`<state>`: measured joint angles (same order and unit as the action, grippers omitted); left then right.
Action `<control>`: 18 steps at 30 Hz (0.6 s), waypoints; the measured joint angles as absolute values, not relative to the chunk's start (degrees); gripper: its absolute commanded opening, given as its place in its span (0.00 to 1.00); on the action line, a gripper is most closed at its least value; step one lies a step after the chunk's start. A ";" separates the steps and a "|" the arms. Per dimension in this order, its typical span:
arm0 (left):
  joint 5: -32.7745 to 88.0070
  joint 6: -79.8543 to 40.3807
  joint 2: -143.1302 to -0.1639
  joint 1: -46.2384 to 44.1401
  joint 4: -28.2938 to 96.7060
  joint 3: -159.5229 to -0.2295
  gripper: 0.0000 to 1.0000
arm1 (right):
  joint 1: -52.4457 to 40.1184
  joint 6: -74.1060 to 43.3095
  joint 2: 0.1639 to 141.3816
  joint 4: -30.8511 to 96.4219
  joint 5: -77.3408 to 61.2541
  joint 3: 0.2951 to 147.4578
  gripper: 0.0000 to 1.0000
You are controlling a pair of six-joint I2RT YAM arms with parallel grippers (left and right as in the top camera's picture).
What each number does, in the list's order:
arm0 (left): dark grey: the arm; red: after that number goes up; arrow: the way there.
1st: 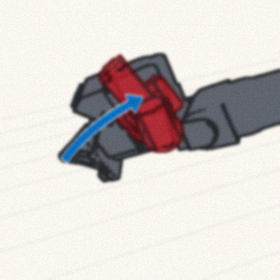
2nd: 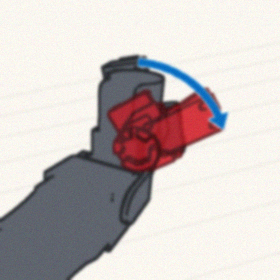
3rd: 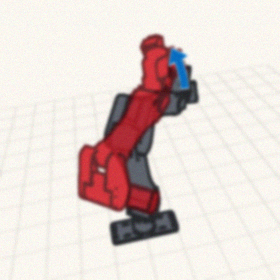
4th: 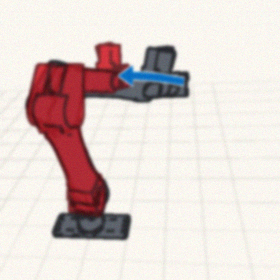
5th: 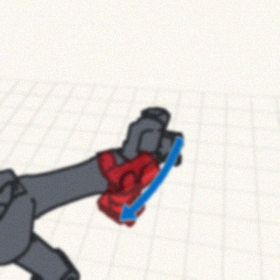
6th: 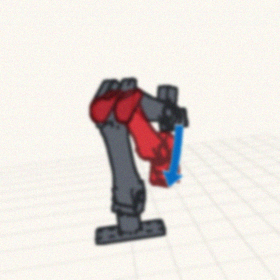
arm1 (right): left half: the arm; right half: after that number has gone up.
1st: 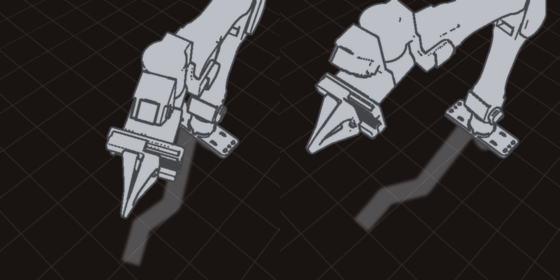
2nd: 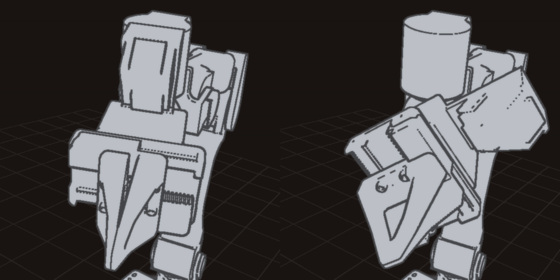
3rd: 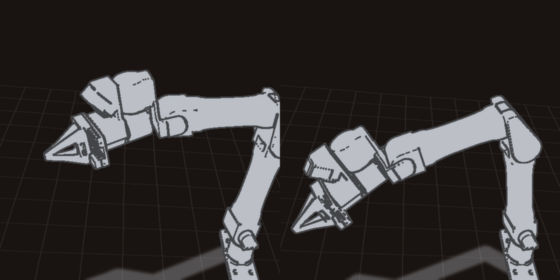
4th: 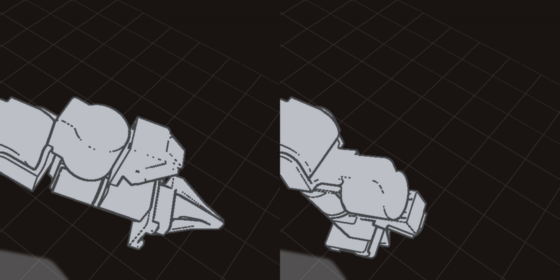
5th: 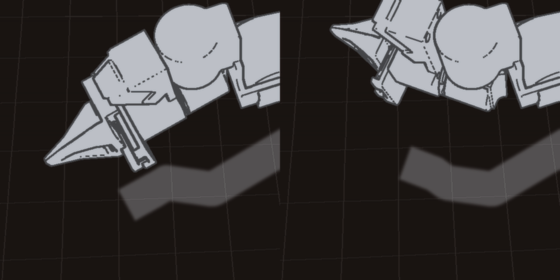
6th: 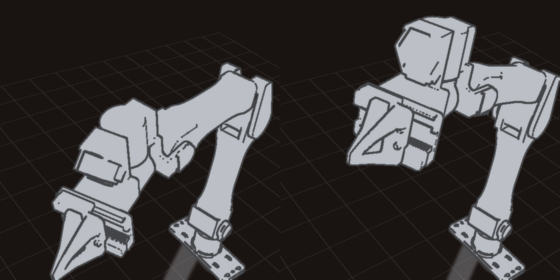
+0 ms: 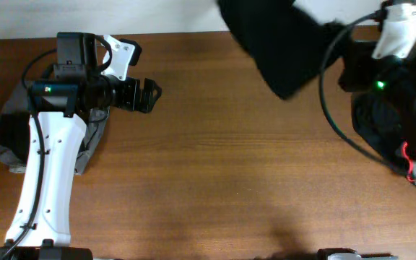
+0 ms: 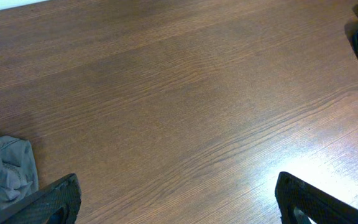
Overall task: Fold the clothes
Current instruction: 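Lift the dark green shirt with the right gripper and pull it left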
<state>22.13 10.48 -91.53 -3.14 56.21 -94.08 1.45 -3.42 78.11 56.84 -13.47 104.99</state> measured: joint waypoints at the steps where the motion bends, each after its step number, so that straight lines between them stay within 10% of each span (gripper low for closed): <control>1: 22.13 10.48 -91.53 -3.14 56.21 -94.08 0.99 | 1.43 -3.29 79.26 57.32 -13.63 104.75 0.04; 18: 22.11 10.48 -91.53 -3.14 56.21 -94.08 0.99 | -5.37 1.87 82.72 59.92 -14.50 103.74 0.04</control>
<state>22.11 10.48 -91.53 -3.14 56.21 -94.08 -5.37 1.87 82.72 59.92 -14.50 103.74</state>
